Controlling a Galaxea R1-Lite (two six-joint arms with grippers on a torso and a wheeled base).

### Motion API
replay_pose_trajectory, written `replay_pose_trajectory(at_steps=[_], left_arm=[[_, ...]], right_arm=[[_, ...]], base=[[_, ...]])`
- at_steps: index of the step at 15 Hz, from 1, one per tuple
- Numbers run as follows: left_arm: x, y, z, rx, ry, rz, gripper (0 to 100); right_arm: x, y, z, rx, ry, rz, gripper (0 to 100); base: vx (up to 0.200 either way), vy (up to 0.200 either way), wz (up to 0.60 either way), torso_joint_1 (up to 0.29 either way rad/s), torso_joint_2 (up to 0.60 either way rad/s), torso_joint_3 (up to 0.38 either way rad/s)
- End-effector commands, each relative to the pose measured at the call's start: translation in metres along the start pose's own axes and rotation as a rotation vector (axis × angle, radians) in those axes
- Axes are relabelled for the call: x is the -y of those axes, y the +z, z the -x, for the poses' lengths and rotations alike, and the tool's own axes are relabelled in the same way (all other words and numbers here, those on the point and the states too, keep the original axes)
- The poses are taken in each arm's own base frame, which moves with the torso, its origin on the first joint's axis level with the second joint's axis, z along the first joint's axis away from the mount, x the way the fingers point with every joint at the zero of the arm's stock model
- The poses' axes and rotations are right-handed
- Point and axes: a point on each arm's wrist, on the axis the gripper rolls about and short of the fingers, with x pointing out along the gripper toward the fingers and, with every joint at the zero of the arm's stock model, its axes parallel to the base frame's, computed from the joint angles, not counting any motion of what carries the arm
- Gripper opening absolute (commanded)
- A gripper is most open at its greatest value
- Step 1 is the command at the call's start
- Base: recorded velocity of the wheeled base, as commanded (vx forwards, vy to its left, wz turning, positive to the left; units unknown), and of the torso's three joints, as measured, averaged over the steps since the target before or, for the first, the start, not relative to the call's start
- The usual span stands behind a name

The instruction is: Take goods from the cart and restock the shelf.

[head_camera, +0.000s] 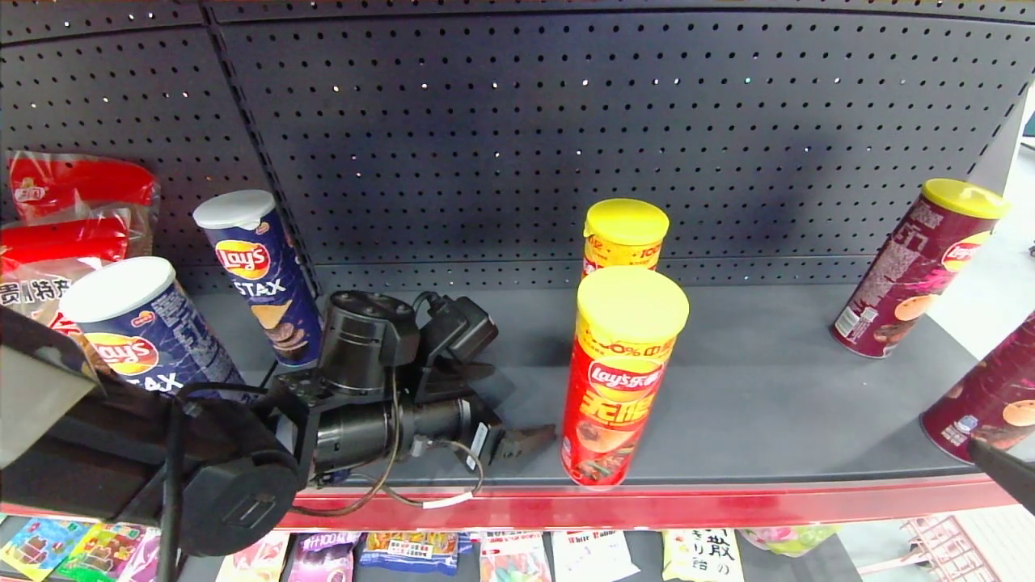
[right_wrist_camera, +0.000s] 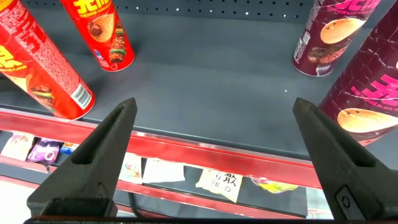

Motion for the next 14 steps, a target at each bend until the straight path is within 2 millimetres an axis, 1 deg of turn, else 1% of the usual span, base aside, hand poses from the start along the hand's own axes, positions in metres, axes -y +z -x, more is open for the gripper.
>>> replay_pose_trajectory(at_steps=[1,9,14], left_arm=[[0.0010,0.0004,-0.0040,-0.001,-0.006,-0.003,100],[0.0047,0.0018,-0.0074,0.002,-0.018,-0.009,100],[0.0048,-0.0015,-0.0062,-0.008,-0.018,-0.006,100]], right_arm=[[0.0000,0.0000,-0.0008,-0.003,-0.001,0.000,100],[0.0005,0.0001,0.0001,0.002,-0.010,-0.006,100],[0.0007,0.0001,0.0001,0.002,-0.013,-0.007,100]], base=[[0.000,0.000,0.00,0.000,0.00,0.000],[0.000,0.000,0.00,0.000,0.00,0.000],[0.000,0.000,0.00,0.000,0.00,0.000]])
